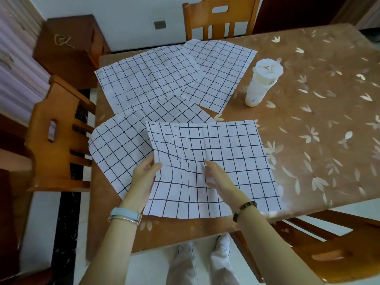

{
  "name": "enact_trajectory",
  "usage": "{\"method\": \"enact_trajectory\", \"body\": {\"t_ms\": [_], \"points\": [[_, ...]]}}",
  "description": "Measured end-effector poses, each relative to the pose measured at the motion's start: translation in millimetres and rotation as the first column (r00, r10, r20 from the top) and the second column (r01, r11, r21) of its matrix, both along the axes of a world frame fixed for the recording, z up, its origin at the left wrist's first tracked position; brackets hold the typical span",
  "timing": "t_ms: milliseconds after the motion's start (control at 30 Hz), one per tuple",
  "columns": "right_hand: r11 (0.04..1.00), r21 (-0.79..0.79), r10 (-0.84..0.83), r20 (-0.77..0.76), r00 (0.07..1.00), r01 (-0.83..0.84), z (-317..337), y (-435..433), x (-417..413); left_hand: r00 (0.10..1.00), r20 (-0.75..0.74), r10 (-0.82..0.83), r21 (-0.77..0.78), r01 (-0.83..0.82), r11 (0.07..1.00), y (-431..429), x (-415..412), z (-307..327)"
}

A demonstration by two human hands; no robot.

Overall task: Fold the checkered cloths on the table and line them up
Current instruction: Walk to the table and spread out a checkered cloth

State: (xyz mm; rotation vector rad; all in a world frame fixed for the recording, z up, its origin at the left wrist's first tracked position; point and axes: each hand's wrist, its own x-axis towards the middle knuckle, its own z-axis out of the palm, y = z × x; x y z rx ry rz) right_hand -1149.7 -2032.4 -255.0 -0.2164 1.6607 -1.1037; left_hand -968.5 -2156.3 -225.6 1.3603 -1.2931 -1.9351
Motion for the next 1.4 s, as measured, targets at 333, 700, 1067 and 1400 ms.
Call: {"method": "enact_trajectory", "body": {"t_ms": [333, 700, 1067, 1400], "points": [[0.974, -0.226, -0.013, -0.03, 0.999, 0.006, 62.0, -10.4, -13.1, 0.975, -0.128, -0.184, 0.015, 0.187, 0.982, 35.6, -65.1, 27.2], [0.986, -0.164, -0.098, -0.348, 0.932, 0.042, 71.8, 19.2, -75.0, 0.919, -0.216, -0.331, 0.018, 0.343, 0.939, 69.9, -129.9, 31.7], [0.947, -0.113, -0.32, -0.393, 0.862, 0.3, 27.9, 65.2, -147.5, 0.997, 0.059, -0.052, -0.033, 0.055, 0.998, 62.8, -135.0, -27.7], [0.938, 0.02, -0.315, -0.375, 0.872, 0.347, -24.3, 86.6, -171.1, 0.971, 0.234, 0.05, -0.03, -0.044, 0.999, 68.7, -124.0, -76.3]]}}
